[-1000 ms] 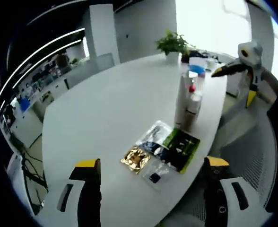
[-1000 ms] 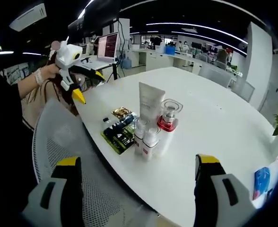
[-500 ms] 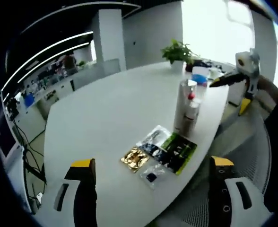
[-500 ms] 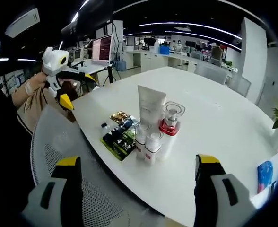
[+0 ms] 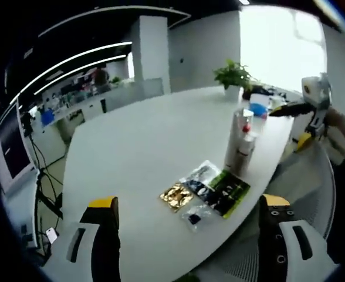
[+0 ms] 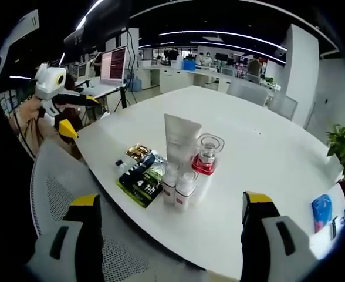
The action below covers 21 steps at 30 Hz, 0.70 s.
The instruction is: Arrange the skincare products in the storage area until every visible bottle or jar stands upright without overlapping.
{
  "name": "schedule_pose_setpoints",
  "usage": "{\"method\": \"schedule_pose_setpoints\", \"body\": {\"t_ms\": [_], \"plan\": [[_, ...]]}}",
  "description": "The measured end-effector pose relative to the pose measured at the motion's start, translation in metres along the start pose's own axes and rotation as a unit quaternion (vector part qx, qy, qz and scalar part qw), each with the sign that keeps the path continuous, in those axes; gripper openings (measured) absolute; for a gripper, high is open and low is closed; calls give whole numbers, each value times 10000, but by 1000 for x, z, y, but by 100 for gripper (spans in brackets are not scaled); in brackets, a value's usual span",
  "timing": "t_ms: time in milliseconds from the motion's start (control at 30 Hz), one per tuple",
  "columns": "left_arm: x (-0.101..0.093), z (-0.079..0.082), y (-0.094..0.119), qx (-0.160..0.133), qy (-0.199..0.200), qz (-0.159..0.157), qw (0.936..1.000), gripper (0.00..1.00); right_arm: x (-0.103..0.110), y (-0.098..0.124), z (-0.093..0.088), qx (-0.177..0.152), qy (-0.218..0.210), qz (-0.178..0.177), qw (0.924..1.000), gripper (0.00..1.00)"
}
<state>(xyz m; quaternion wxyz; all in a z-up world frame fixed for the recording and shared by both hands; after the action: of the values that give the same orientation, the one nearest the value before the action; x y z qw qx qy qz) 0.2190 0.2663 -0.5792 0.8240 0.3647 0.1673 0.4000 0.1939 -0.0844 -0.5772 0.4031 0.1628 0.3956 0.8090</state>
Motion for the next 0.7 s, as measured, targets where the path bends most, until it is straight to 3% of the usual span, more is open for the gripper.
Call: {"method": "schedule_pose_setpoints", "body": {"t_ms": [167,233,400,700], "plan": [[5,-7,1,47,297,-75,9995,97,5,-8,1,-31,-135,-22,9999,100],[6,-9,2,-111,301,-75,9995,97,8,-10,3,-81,-166,-62,9998,100],[9,-12,6,-168,470,30,9987,97,13,-12,7,-108,-112,-27,9999,100],[11,-17,11,-251,495,136,9984,97,14,-8,7,-121,-178,-217,9995,100]]}}
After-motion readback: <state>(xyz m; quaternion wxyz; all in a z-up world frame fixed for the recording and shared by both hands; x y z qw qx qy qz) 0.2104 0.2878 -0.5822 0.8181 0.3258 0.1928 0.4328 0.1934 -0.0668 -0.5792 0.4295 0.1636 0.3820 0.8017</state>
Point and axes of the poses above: the point that each gripper's makers call its tool centre point, and the gripper's own axes: y roughly backward along the fingers, x roughly to its left, z roughly out of its top, the point moved 10 cm from there along y, roughly backward along the fingers, and after that the axes turned 15 degrees about x, right-handed, at the moved point
